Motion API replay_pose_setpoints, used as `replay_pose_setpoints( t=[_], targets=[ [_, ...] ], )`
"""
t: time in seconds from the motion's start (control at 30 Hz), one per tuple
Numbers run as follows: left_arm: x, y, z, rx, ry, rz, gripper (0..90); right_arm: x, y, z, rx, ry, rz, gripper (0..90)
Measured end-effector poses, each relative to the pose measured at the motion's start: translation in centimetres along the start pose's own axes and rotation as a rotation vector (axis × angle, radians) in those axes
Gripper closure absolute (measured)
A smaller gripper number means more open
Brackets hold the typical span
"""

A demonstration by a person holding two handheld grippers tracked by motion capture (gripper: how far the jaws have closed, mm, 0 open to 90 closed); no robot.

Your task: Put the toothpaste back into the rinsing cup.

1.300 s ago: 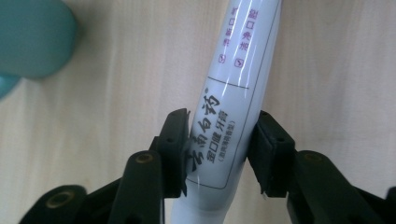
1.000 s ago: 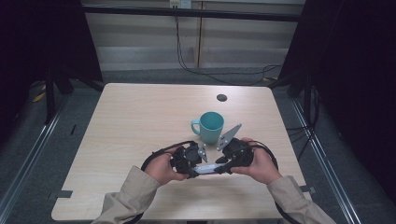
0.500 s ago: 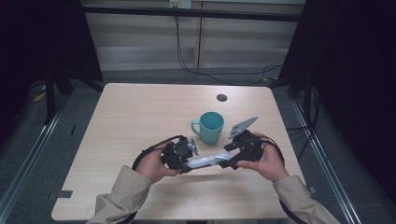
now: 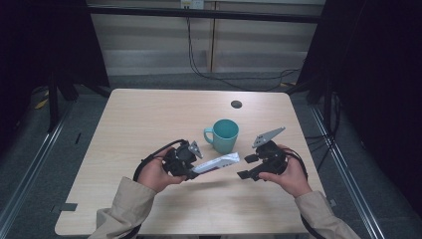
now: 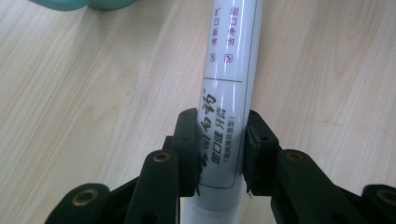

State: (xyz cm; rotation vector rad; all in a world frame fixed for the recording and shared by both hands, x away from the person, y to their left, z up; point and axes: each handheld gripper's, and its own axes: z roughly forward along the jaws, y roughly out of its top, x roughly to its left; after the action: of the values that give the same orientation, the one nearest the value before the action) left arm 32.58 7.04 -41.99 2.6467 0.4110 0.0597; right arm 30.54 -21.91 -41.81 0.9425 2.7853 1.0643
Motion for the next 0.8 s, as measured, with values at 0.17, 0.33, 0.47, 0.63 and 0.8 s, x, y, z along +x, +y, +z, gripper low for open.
replay_pose_setpoints(
  t=[0.17,0.33,0.47,0.63,0.8],
  targets=[
    [0.3,-0.2,-0.4,-0.048,0.008,-0.051,70.7,-0.3,-0.7,0.5,-0.033,0.015,0.051,30.8],
    [0.3,-0.2,-0.4,-0.084,0.007,-0.06,70.7,-0.4,-1.1,1.0,-0.093,0.029,0.087,30.1],
    [0.3,-0.2,-0.4,-0.118,-0.007,-0.076,70.7,-0.2,-1.2,1.5,-0.124,0.029,0.086,30.0],
    [0.2,-0.1,-0.3,-0.152,-0.01,-0.097,70.7,-0.2,-1.3,2.3,-0.158,0.045,0.105,28.6],
    [0.1,0.1,-0.3,-0.182,-0.019,-0.113,70.7,-0.1,-1.2,2.6,-0.187,0.067,0.125,29.3]
  ],
)
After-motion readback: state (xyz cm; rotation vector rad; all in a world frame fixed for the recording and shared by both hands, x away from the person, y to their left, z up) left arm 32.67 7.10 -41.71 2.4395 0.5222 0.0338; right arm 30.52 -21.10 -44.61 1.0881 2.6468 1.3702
